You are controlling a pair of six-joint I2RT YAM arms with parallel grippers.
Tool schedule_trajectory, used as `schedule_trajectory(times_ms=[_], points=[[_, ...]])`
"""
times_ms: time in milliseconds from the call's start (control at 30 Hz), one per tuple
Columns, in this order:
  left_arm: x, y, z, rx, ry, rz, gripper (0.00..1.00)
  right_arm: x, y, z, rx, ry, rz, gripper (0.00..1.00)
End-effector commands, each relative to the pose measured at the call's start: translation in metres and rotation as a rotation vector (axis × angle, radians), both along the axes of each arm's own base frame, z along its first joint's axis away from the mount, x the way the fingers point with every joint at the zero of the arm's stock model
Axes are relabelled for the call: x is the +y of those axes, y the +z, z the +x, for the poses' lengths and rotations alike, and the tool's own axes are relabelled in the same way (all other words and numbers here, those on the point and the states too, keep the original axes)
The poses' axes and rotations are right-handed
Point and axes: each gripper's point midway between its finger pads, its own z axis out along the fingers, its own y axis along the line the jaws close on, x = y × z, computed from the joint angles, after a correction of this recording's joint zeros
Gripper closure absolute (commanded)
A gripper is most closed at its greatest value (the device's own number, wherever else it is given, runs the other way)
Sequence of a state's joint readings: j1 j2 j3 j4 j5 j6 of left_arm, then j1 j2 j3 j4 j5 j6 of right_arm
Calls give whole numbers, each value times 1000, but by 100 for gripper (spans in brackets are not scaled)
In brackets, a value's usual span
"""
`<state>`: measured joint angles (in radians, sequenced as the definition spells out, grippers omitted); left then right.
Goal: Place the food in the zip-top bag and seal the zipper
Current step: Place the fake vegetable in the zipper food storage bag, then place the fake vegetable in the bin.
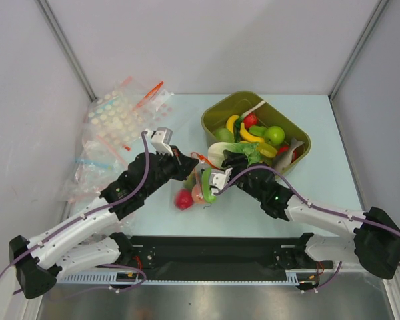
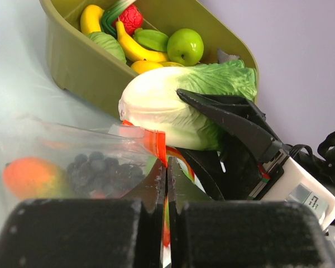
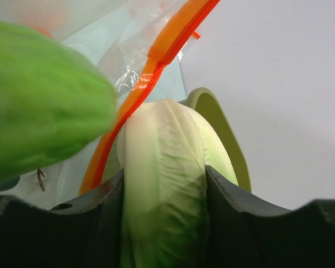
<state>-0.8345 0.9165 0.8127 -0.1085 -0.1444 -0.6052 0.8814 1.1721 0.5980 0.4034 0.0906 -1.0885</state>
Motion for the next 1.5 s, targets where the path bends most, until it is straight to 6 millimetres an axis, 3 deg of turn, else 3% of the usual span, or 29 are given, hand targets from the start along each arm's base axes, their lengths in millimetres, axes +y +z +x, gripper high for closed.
schedule_trajectory(times_ms=[0,300,333,367,500,633,700,800,833,900,933,967,1000,1033,1067,1200,1300,1433,1467], points=[[-10,49,0,-72,-29,-131,100,-4,6,-1,41,3,46,57],[-13,42,-3,-45,-44,-138,99,-31,36,12,61,-93,331,71],[-13,42,-3,-41,-43,-141,99,-39,40,16,61,-115,381,75],[-13,42,-3,-40,-42,-139,99,-43,57,17,55,-125,504,79],[-12,38,-2,-32,-38,-135,99,-66,66,29,70,-221,691,99],[-11,36,-1,-28,-33,-131,99,-92,77,48,117,-398,929,100],[-10,35,-2,-28,-35,-131,99,-116,73,61,136,-567,1025,100],[-9,34,-2,-30,-30,-128,99,-129,72,76,244,-690,1085,100],[-8,32,-2,-29,-31,-123,99,-130,60,78,313,-729,1103,100],[-6,32,-2,-32,-24,-120,99,-138,63,87,349,-755,1145,100],[-6,31,-2,-32,-22,-117,99,-140,53,89,388,-785,1139,90],[-5,29,-2,-31,-20,-113,99,-137,57,91,428,-771,1182,69],[-4,29,-2,-32,-17,-113,99,-141,55,95,443,-791,1195,23],[-4,27,-2,-30,-17,-109,99,-140,48,95,471,-810,1177,9],[-4,27,-2,-30,-18,-110,99,-137,48,96,484,-801,1162,1],[-1,25,-2,-33,-7,-101,99,-129,54,92,519,-771,1174,0],[5,26,-1,-42,17,-93,99,-115,65,80,550,-696,1172,10],[13,25,2,-50,57,-79,99,-80,82,54,590,-549,1108,26],[17,26,3,-53,75,-77,98,-63,85,42,611,-481,1065,27]])
